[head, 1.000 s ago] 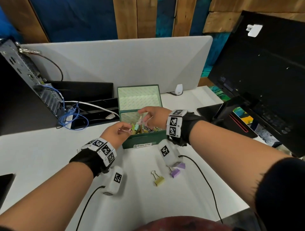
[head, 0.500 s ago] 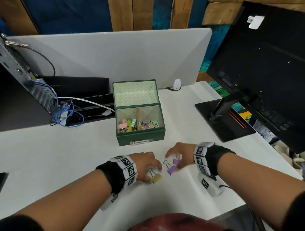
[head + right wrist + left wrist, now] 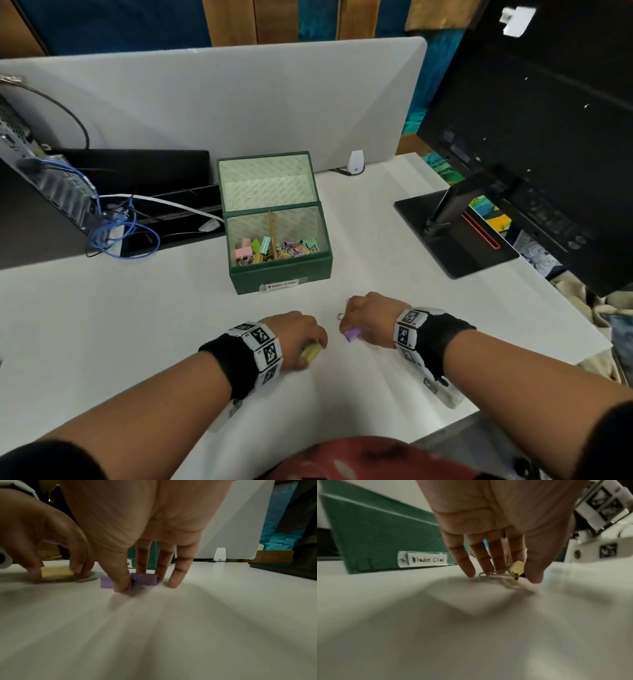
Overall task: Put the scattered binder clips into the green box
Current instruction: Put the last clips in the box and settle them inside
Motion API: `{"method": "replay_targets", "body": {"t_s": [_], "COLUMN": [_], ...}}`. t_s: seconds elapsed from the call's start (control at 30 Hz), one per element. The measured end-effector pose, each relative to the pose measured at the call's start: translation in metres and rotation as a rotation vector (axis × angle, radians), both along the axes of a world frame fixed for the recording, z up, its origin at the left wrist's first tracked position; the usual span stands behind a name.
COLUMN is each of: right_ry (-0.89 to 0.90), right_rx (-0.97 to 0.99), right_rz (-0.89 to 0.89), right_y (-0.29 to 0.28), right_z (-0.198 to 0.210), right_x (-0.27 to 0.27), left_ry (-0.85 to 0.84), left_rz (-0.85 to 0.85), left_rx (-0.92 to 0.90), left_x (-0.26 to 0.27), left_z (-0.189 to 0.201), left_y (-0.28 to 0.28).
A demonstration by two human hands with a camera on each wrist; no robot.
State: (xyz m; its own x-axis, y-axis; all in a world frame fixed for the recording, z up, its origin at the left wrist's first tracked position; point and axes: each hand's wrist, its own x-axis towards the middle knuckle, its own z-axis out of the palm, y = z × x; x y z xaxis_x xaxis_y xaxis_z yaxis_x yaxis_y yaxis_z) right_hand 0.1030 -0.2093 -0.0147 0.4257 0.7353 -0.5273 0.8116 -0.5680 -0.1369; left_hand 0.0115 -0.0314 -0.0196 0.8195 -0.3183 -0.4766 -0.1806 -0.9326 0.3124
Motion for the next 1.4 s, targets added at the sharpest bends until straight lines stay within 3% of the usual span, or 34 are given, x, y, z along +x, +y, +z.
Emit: {"method": "replay_targets", "body": {"t_s": [0.23,0.47,0.6,0.8,0.97,1.17,1.4], "right_ry": [0.026,0.073,0.089,0.142,0.184,0.178,0.217], "right_rx": [-0.022,0.028,0.067,0.170,0.233,0.472,0.633], "right_rz": [-0.105,-0.257,-0.318,-0.412,-0.460,-0.543,-0.374], "right_y": [-0.001,-0.002,-0.006,-0.016,-0.019,0.013,0.091], "right_z": [-0.003,-0.002,0.001,0.000,0.002,0.050,0.105], "right_x": [0.007,0.014,0.018,0.027,0.032,0.042,0.032], "left_ry": [-0.227,-0.536,-0.489,-0.368,-0.348,-0.349,-0.273], "left_rz": [0.548,0.790,0.869,1.108,1.143,1.189,1.226], "left_rx": [-0.333,-0.341,-0.204,-0.473,-0.614,-0.648,-0.683], "left_x": [0.006,0.039,0.042,0.038,0.035,0.023,0.003], "left_z": [0.038,0.077,0.058,0.029,0.027,0.022,0.026], "left_y": [0.049,0.087,0.095,0.100,0.103,0.100,0.093]}}
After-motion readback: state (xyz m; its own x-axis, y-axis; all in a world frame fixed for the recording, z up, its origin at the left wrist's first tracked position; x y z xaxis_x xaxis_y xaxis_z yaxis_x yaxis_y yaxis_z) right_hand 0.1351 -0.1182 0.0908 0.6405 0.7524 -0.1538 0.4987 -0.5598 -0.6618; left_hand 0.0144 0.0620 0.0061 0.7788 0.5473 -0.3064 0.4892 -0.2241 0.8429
